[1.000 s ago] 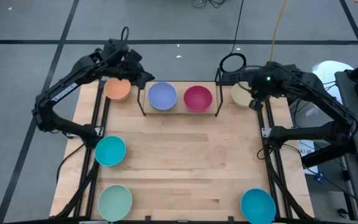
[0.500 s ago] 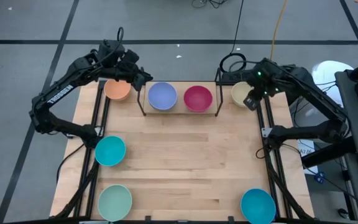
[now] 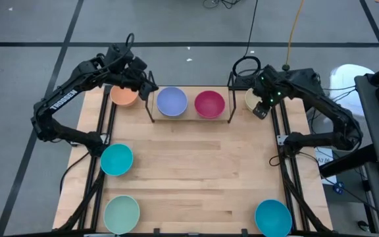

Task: Place and stack bowls onto a shelf
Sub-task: Stack the brown bowl on top of the pink bowl on the shelf

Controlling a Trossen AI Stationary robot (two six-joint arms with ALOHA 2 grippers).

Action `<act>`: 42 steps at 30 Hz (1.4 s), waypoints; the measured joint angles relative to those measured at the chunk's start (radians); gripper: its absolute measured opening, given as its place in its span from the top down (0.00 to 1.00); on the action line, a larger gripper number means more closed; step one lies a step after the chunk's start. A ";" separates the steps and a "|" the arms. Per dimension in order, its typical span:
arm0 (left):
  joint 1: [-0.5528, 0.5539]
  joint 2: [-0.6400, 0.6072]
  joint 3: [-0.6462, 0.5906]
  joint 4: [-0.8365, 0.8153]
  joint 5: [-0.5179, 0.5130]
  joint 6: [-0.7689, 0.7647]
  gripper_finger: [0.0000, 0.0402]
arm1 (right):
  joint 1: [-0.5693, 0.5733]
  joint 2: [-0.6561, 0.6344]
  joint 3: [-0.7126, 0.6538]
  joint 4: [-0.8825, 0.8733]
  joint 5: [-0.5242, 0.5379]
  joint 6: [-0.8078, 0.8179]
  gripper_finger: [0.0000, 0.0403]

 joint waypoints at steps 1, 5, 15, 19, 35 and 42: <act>0.000 0.000 0.000 -0.006 0.000 0.000 0.72 | -0.006 0.000 -0.026 0.016 0.000 -0.021 0.71; 0.000 0.000 0.000 -0.014 0.000 -0.011 0.72 | -0.026 0.000 -0.119 0.105 0.000 -0.100 0.71; 0.000 0.000 0.000 -0.014 0.000 -0.016 0.72 | -0.068 0.000 -0.230 0.276 -0.054 -0.196 0.71; 0.000 0.000 0.000 -0.014 0.000 -0.019 0.72 | -0.096 0.000 -0.254 0.306 -0.099 -0.211 0.71; 0.000 0.000 0.000 -0.013 0.000 -0.018 0.72 | -0.169 0.034 -0.288 0.354 -0.104 -0.275 0.71; 0.000 0.000 0.000 -0.013 0.000 -0.017 0.72 | -0.169 0.108 -0.288 0.361 -0.102 -0.315 0.71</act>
